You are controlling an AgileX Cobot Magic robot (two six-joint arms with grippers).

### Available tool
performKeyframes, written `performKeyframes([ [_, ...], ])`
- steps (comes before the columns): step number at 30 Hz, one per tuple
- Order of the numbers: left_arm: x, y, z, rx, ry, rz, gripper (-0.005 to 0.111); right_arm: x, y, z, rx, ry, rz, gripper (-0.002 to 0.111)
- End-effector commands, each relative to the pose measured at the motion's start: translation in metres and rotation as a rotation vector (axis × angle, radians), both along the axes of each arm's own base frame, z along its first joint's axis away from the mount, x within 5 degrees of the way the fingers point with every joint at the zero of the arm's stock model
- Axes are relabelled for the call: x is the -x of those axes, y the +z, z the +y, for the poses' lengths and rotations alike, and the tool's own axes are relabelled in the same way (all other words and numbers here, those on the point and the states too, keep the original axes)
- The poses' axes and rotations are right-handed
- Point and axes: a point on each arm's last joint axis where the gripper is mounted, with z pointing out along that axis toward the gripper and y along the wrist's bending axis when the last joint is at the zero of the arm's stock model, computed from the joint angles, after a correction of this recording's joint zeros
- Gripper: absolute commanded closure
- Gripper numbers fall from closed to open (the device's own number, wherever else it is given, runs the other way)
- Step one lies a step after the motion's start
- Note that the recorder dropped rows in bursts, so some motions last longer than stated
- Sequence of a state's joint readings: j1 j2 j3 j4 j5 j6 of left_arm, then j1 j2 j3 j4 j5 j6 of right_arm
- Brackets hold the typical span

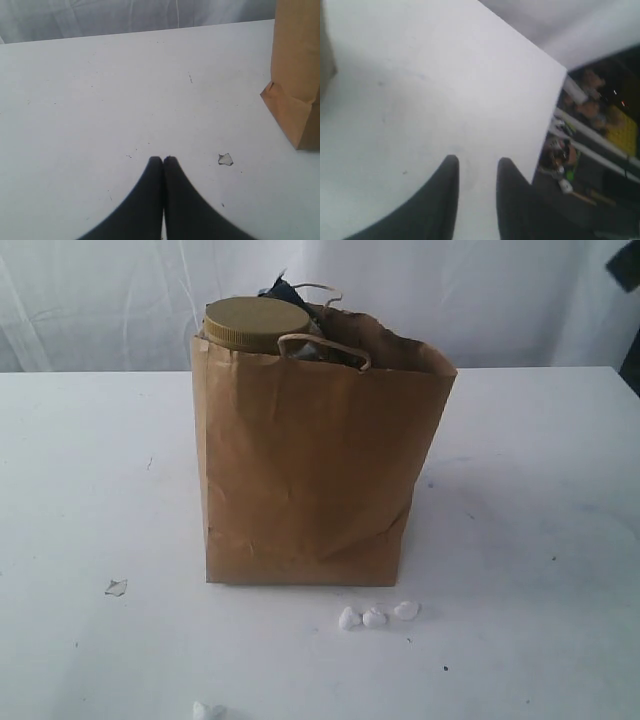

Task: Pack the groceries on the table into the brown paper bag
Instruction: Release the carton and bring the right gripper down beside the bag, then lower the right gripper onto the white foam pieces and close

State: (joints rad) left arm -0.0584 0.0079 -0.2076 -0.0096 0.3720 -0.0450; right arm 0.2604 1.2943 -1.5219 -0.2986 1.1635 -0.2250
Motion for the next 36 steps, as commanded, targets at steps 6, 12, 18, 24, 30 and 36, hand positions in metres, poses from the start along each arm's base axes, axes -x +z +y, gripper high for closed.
performKeyframes([
  [6,0.001,0.0,-0.001,0.012,-0.009,-0.008,0.107,0.023,-0.027,0.002,-0.123,-0.047,0.135,0.108],
  [12,0.001,0.0,-0.001,0.012,-0.009,-0.008,0.107,0.046,-0.119,0.035,-0.289,0.245,0.539,0.108],
  [18,0.001,0.0,-0.001,0.012,-0.009,-0.008,0.107,0.057,-0.19,0.054,-0.25,0.385,0.482,0.107],
  [24,0.001,0.0,-0.001,0.012,-0.009,-0.008,0.107,0.034,-0.236,0.094,-0.113,0.603,0.455,0.056],
  [30,0.001,0.0,-0.001,0.012,-0.009,-0.008,0.107,0.017,-0.264,0.109,-0.107,0.59,0.402,0.05],
  [36,0.001,0.0,-0.001,0.012,-0.009,-0.008,0.107,0.004,-0.279,0.114,-0.099,0.573,0.346,0.05],
])
